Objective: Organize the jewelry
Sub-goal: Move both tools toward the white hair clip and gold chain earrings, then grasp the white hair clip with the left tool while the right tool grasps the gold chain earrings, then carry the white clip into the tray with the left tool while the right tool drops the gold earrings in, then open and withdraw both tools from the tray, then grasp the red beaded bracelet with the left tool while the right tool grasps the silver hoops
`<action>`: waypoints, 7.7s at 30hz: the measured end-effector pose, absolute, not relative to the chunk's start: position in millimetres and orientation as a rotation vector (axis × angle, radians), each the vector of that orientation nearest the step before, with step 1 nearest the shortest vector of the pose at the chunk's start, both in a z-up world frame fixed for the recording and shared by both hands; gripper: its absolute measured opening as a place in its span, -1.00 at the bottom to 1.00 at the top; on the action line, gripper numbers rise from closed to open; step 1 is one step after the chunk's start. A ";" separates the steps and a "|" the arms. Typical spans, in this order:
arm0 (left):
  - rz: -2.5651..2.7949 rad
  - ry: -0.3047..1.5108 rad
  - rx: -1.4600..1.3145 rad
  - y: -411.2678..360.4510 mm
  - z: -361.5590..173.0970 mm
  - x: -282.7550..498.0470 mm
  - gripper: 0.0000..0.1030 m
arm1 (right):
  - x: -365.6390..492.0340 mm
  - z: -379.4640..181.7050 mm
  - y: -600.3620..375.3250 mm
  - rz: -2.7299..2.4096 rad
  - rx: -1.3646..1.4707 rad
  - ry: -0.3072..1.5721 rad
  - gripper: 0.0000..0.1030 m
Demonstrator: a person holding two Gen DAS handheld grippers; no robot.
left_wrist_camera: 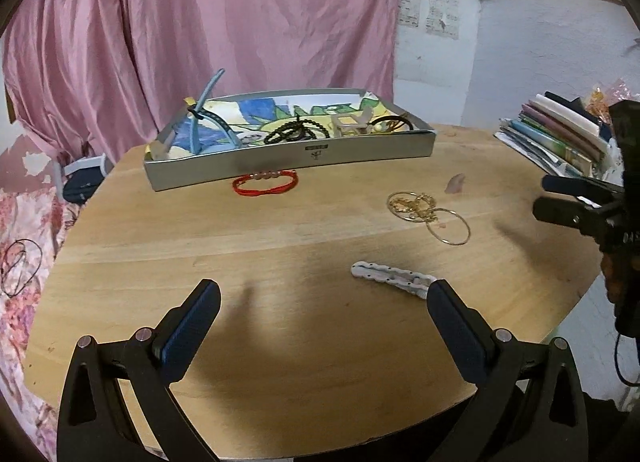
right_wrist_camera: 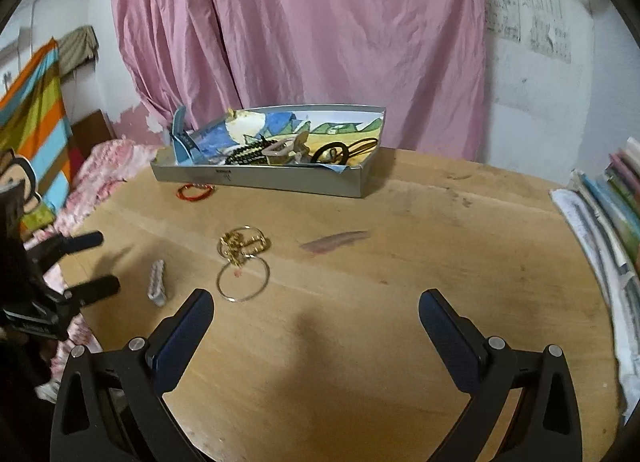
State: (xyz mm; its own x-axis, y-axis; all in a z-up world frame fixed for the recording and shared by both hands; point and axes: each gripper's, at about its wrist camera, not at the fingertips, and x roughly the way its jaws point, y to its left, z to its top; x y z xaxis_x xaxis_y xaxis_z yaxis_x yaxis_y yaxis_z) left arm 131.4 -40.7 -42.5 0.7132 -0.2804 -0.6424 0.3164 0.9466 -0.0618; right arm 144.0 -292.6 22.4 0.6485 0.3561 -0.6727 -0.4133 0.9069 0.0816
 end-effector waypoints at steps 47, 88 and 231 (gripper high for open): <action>-0.425 0.777 0.066 -63.8 -52.2 166.2 -0.62 | 191.4 3.9 -231.4 0.681 -0.141 0.853 -0.39; -0.411 0.632 -0.013 -48.5 -2.3 185.4 -0.73 | 219.4 57.5 -221.6 0.663 0.008 0.726 -0.93; -0.311 0.819 -0.077 15.8 -28.1 257.7 0.09 | 198.2 -0.6 -209.7 0.592 -0.240 0.894 0.71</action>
State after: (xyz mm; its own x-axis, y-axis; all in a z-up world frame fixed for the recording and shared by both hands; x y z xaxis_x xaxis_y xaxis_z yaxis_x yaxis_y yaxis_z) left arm 257.7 15.8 -28.1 0.6406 -0.3017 -0.7061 0.2424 0.9520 -0.1869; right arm 198.2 -209.7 -0.6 0.4808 0.3833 -0.7886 -0.5770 0.8155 0.0445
